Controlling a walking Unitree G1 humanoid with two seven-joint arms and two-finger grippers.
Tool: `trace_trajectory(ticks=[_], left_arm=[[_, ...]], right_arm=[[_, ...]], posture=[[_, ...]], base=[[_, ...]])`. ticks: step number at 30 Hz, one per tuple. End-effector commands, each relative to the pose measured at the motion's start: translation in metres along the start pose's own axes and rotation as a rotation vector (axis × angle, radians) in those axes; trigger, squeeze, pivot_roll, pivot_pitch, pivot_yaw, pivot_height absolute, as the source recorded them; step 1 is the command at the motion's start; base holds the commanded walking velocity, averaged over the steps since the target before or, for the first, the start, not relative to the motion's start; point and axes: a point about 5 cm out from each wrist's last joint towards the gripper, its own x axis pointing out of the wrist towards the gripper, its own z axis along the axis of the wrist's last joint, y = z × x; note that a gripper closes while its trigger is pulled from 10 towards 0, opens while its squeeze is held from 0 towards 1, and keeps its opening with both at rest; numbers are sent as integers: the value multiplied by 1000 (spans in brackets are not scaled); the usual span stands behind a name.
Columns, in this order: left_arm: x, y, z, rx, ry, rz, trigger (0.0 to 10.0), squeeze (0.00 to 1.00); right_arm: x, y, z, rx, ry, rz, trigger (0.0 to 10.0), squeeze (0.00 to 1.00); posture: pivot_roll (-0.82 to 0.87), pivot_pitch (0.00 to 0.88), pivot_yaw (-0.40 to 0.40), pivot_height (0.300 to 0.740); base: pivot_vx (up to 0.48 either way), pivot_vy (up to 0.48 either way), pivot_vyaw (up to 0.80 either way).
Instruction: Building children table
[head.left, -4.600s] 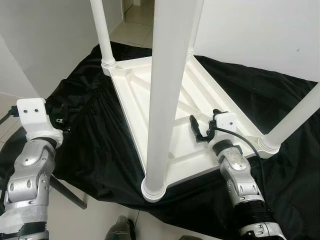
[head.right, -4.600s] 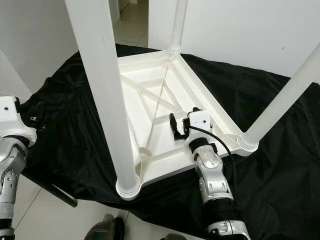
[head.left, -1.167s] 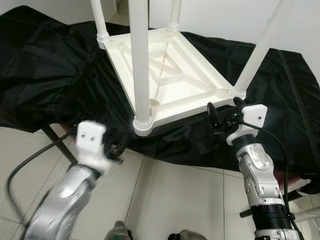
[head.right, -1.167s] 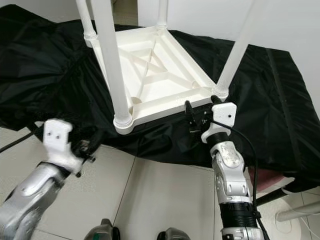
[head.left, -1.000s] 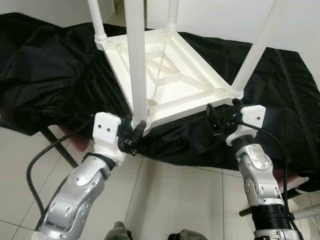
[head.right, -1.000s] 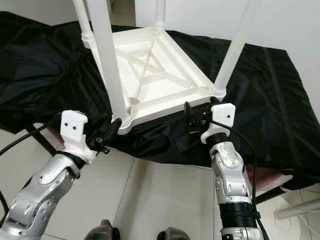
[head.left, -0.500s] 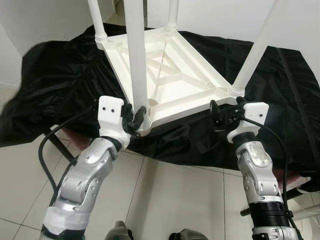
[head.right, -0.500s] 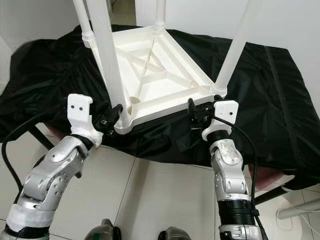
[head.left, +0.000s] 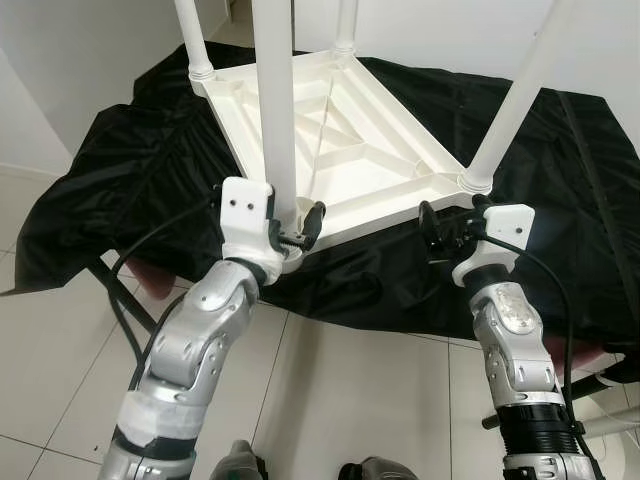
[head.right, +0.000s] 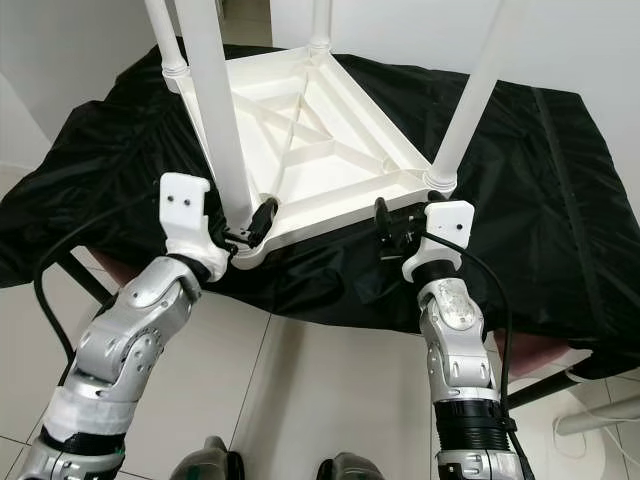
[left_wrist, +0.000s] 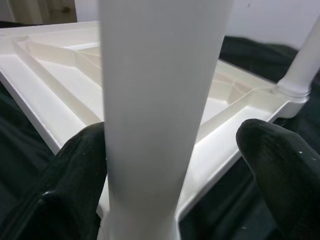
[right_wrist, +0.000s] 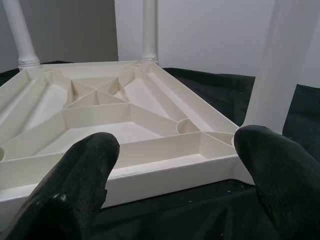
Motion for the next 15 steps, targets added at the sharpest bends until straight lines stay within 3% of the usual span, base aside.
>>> trace_trajectory(ticks=[1, 7, 10, 15], left_arm=[[5, -1, -4, 50, 27, 67, 10000, 0], [9, 2, -6, 108, 48, 160, 10000, 0], [8, 21, -7, 173, 63, 220, 10000, 0], [6, 35, -5, 203, 69, 258, 10000, 0]], right_arm=[[0, 2, 0, -1, 4, -2, 10000, 0], [-1, 3, 1, 4, -3, -21, 10000, 0], [-4, -3, 0, -6, 0, -48, 10000, 0], [-5, -7, 1, -12, -2, -63, 10000, 0]], posture=[[-44, 97, 12, 740], [-48, 97, 24, 740], [-44, 95, 36, 740], [-41, 95, 39, 740]], base=[[0, 0, 0], [0, 0, 0], [0, 0, 0], [0, 0, 0]])
